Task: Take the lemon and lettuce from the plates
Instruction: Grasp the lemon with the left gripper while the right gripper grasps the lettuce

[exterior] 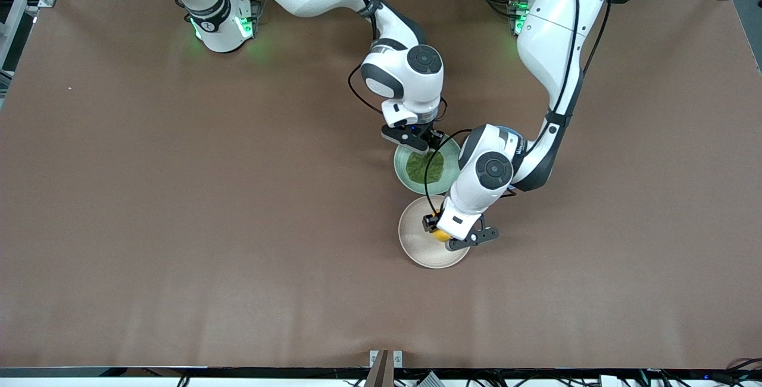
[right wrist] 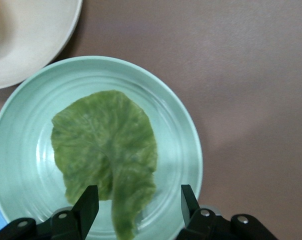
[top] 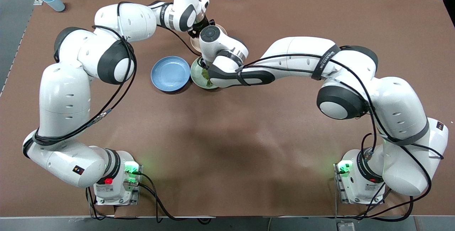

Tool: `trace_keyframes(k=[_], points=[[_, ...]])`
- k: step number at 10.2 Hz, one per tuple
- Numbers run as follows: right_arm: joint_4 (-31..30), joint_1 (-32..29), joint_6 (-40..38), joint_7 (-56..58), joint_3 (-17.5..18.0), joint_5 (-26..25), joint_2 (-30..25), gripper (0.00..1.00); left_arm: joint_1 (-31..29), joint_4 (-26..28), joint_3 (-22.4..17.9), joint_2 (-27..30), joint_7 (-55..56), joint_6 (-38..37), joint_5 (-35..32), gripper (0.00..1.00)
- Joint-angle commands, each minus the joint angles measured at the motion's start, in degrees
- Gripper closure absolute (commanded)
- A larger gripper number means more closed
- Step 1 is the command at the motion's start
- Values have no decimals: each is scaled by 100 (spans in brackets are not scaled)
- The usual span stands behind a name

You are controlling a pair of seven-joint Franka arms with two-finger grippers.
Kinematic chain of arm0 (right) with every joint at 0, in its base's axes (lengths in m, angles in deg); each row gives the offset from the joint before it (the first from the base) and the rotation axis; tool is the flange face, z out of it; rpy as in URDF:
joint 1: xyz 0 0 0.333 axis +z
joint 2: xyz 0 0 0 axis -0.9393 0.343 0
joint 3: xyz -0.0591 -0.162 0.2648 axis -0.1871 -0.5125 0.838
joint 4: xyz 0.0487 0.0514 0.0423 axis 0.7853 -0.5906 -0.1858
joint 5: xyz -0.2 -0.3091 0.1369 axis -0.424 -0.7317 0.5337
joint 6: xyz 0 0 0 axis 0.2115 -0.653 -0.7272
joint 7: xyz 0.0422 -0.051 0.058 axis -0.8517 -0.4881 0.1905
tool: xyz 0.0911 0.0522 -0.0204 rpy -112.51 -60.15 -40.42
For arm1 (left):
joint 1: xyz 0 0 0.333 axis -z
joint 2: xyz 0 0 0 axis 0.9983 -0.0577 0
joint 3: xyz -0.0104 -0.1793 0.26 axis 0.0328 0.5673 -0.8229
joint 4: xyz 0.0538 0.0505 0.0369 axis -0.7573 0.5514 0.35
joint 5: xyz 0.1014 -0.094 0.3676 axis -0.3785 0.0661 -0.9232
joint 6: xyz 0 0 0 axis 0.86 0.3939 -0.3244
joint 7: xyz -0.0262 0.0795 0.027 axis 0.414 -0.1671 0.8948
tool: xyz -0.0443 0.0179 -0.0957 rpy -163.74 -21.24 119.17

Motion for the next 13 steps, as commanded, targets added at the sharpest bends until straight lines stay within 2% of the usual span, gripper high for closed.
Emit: trace_keyframes(k=[1, 3, 4, 6, 7, 8, 9, 11, 12, 13], points=[[593, 184, 52, -360, -54, -248, 451, 28, -87, 63, -74, 500, 61, -197, 118, 100], [734, 247, 88, -545, -63, -433, 628, 32, -385, 72, -83, 887, 52, -610, 83, 100], [735, 282, 88, -545, -63, -434, 663, 38, -509, 81, -91, 1054, 61, -873, 65, 100], [735, 326, 88, -554, -63, -451, 708, 55, -798, 107, -196, 1388, 17, -1513, -66, 100], [735, 335, 88, -545, -63, -521, 725, 66, -991, 125, -188, 1512, -18, -1848, -363, 100], [735, 326, 79, -502, -54, -756, 734, 89, -1159, 203, -179, 1617, -157, -2095, -531, 100], [735, 309, 79, -440, -54, -794, 725, 100, -1282, 317, -179, 1732, -385, -2149, -559, 100], [717, 125, -174, -352, -11, -689, 403, 100, -1406, 790, -179, 2048, -667, -2141, -559, 100], [735, -24, -680, -73, 111, -645, 217, 100, -1467, 993, -179, 2206, -721, -2141, -559, 100], [761, -226, -1095, 269, 165, -314, -2, 100, -1503, 1238, -179, 2373, -799, -2124, -603, 100]])
